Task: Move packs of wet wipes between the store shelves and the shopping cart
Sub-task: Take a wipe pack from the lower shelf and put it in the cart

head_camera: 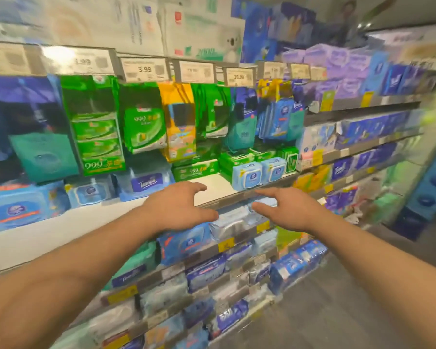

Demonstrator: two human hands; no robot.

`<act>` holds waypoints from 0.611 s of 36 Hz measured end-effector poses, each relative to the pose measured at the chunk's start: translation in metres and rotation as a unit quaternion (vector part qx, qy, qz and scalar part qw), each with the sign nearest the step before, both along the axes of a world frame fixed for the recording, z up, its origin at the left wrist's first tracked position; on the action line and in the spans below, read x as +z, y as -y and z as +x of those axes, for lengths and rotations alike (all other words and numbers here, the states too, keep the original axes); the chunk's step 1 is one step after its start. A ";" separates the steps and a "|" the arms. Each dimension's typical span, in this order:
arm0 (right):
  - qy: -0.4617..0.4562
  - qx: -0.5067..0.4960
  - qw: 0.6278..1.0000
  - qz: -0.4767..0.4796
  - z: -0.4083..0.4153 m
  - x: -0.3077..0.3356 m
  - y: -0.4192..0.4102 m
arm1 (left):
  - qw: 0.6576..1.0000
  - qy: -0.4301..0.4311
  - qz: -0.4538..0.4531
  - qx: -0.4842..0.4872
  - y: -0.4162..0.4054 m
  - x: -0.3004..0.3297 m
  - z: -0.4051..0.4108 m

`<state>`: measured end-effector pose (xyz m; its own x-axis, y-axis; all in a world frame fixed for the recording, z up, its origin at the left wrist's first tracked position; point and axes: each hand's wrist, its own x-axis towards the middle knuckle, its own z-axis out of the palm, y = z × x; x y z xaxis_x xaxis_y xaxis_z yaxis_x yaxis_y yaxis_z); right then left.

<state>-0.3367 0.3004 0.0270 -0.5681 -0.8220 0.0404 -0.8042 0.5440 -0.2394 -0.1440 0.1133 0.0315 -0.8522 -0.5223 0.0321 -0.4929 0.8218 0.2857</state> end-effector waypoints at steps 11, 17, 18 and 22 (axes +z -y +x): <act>-0.010 -0.073 0.997 0.009 -0.091 0.002 0.015 | 0.996 0.008 0.008 -0.088 0.044 -0.007 -0.118; -0.020 -0.086 0.996 0.006 -0.141 -0.002 0.022 | 0.993 0.025 -0.004 -0.115 0.055 -0.020 -0.174; -0.016 -0.086 0.996 0.001 -0.150 -0.003 0.023 | 0.993 0.025 -0.008 -0.117 0.056 -0.021 -0.182; 0.000 -0.067 0.998 -0.011 -0.185 -0.007 0.031 | 0.994 0.012 -0.022 -0.104 0.061 -0.022 -0.214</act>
<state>-0.5218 0.2698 0.0196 -0.6735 -0.7369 0.0582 -0.7241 0.6418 -0.2524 -0.3575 0.0523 0.0093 -0.9423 -0.3335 0.0293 -0.3176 0.9182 0.2367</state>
